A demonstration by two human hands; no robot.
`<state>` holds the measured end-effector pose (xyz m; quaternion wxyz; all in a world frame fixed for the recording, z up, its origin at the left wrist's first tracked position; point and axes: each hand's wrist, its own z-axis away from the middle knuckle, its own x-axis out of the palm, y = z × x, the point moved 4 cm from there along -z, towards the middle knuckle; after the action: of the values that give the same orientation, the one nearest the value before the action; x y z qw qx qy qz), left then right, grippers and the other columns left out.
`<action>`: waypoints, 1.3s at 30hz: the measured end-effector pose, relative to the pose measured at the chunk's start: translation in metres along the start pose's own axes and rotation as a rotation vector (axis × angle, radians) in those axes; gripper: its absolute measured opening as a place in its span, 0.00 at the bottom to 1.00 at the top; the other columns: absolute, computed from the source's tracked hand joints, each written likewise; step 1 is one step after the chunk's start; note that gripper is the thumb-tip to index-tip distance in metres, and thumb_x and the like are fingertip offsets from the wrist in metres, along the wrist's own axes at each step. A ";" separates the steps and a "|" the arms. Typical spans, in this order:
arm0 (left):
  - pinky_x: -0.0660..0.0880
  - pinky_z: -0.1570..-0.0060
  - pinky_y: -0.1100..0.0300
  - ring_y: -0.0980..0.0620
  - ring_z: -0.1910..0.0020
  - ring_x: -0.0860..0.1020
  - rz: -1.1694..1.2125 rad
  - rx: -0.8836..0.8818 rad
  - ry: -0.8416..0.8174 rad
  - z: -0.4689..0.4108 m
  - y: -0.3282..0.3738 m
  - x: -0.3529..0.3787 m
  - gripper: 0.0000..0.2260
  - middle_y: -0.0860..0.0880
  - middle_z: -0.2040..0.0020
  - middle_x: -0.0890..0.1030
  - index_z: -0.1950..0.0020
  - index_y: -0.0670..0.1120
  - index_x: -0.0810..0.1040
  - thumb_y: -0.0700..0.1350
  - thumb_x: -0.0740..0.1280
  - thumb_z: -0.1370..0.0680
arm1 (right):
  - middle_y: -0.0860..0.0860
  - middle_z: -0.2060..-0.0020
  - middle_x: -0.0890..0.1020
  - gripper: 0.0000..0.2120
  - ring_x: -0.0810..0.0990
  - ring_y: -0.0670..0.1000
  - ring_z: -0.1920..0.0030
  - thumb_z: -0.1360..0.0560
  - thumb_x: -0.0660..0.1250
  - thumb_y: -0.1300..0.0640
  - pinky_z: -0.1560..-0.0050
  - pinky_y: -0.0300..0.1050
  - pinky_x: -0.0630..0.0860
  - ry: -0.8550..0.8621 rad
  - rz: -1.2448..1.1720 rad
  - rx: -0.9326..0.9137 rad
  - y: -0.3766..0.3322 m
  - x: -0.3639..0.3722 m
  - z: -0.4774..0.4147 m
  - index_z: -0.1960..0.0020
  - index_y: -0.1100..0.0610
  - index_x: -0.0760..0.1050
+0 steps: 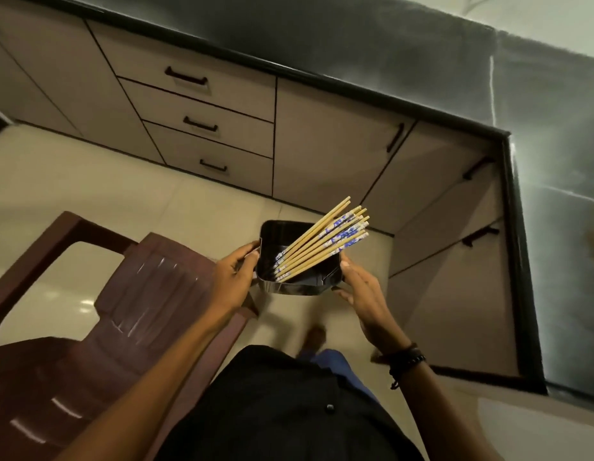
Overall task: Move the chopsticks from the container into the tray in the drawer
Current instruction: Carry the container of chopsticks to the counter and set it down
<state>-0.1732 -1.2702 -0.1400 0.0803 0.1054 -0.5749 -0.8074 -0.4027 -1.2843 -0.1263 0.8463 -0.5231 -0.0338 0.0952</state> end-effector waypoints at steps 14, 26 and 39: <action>0.81 0.51 0.55 0.49 0.46 0.80 0.017 -0.042 0.369 -0.121 0.059 0.042 0.12 0.49 0.48 0.81 0.37 0.45 0.76 0.42 0.61 0.19 | 0.43 0.37 0.75 0.14 0.73 0.48 0.35 0.17 0.55 0.52 0.34 0.52 0.72 -0.325 0.103 -0.081 -0.094 -0.040 -0.182 0.34 0.41 0.70; 0.78 0.53 0.63 0.55 0.47 0.78 0.069 0.021 0.429 -0.204 0.099 0.032 0.19 0.56 0.48 0.77 0.28 0.46 0.68 0.42 0.60 0.19 | 0.50 0.36 0.76 0.12 0.75 0.51 0.35 0.17 0.56 0.53 0.33 0.57 0.73 -0.373 0.125 -0.120 -0.152 -0.021 -0.282 0.37 0.48 0.72; 0.82 0.61 0.56 0.47 0.58 0.82 -0.171 0.185 0.292 -0.404 0.168 -0.084 0.12 0.42 0.59 0.82 0.57 0.47 0.80 0.48 0.61 0.19 | 0.40 0.43 0.79 0.14 0.80 0.36 0.46 0.17 0.54 0.57 0.54 0.34 0.78 -0.256 0.018 -0.241 -0.245 0.093 -0.415 0.37 0.45 0.73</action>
<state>0.0152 -1.6723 -0.1028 0.0837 0.2768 -0.6178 -0.7312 -0.2153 -1.7375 -0.0991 0.7654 -0.6045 -0.1478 0.1641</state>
